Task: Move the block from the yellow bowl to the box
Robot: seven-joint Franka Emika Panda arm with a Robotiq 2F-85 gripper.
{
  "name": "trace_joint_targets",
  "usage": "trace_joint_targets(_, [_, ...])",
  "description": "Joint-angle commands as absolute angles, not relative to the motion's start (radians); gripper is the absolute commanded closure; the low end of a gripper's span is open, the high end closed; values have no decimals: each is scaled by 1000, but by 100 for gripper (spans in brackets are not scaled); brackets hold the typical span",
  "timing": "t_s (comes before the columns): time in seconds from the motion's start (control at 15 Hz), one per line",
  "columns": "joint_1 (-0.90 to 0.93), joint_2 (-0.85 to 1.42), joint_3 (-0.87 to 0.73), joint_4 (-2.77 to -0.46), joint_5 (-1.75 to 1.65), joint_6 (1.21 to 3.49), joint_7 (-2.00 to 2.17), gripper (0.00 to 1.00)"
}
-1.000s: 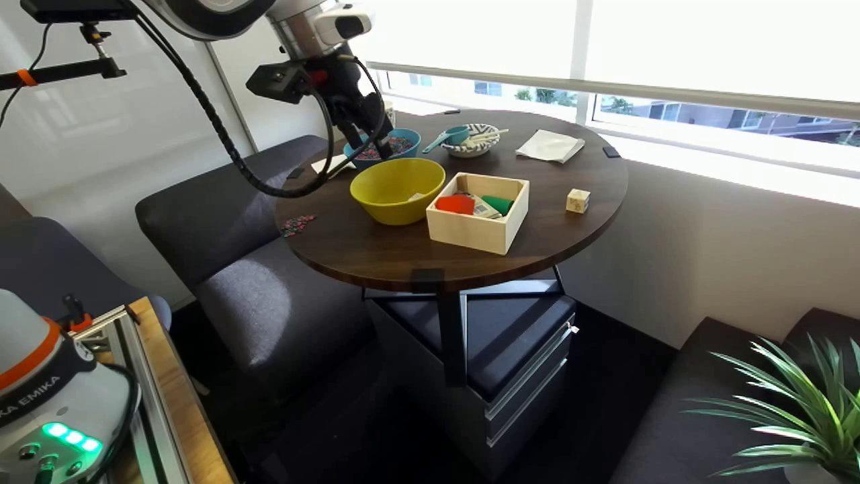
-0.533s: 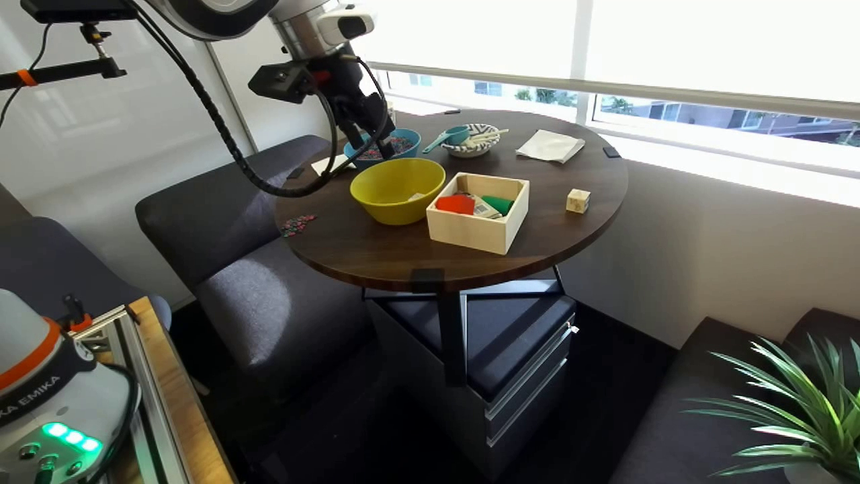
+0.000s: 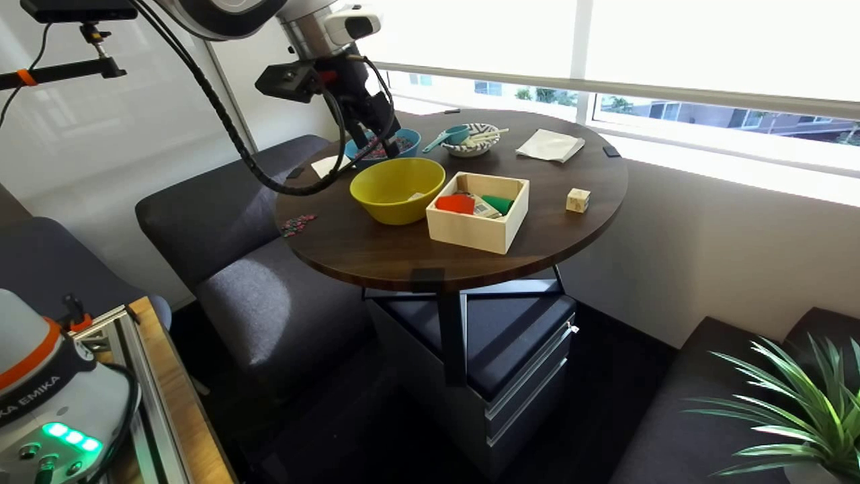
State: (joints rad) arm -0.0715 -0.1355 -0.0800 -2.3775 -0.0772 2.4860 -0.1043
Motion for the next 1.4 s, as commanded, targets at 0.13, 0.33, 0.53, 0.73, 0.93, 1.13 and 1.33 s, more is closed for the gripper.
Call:
trace_joint_targets(0.13, [-61,-32,-63,-2338,-90,2484,-75,0])
trace_joint_targets(0.33, [-65,48,-65,-2311,-89,2520,-45,0])
trace_joint_targets(0.53, [-71,97,-73,-2281,-85,2516,-28,0])
trace_joint_targets(0.73, [-73,130,-76,-2264,-83,2522,-15,0])
trace_joint_targets(0.93, [-67,155,-79,-2257,-107,2596,7,0])
trace_joint_targets(1.13, [-66,179,-81,-2241,-120,2582,-3,0])
trace_joint_targets(1.33, [-68,191,-89,-2237,-136,2588,0,0])
